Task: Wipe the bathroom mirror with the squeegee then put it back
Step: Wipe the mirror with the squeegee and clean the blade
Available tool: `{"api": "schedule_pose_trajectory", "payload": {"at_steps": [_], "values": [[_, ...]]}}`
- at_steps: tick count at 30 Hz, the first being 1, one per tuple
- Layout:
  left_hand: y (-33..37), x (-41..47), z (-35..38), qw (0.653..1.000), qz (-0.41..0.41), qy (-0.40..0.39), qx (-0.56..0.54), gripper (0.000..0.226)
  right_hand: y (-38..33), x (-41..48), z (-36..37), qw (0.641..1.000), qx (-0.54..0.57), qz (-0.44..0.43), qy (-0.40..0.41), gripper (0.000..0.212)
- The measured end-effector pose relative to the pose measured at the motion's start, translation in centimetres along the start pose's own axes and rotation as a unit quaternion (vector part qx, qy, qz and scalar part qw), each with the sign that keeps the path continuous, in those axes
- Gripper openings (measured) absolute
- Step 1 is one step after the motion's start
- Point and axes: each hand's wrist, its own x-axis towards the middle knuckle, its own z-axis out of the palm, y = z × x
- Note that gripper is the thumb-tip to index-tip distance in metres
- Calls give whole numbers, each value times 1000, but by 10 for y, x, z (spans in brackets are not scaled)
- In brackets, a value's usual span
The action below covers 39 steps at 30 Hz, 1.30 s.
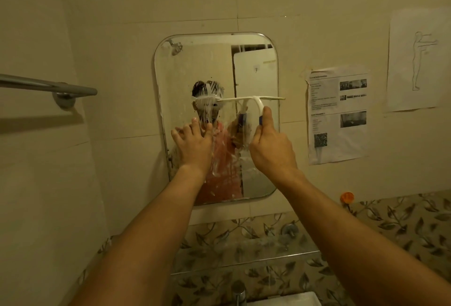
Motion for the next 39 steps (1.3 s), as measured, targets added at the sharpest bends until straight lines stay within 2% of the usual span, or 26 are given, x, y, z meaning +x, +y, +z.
{"api": "schedule_pose_trajectory", "payload": {"at_steps": [3,9,13,19,23,34,37,39], "values": [[0,2,3,1000,-5,2,1,86,-9,-4,-8,1000,21,1,6,56],[1,7,6,1000,-8,0,-21,85,-59,17,-24,996,47,-67,32,59],[8,-5,15,998,15,43,-37,79,-92,46,-30,995,31,-89,44,64],[-17,6,30,998,6,47,-45,77,-136,82,-2,994,9,-102,33,77],[-4,4,16,998,13,55,-34,85,-130,88,-7,996,7,-76,42,78],[-8,9,25,997,17,61,-43,84,-121,68,13,997,2,-69,41,79],[-9,7,26,997,20,62,-43,77,-113,51,21,997,-9,-67,34,78],[-11,5,30,994,28,93,-53,69,-107,40,30,997,-11,-65,33,77]]}}
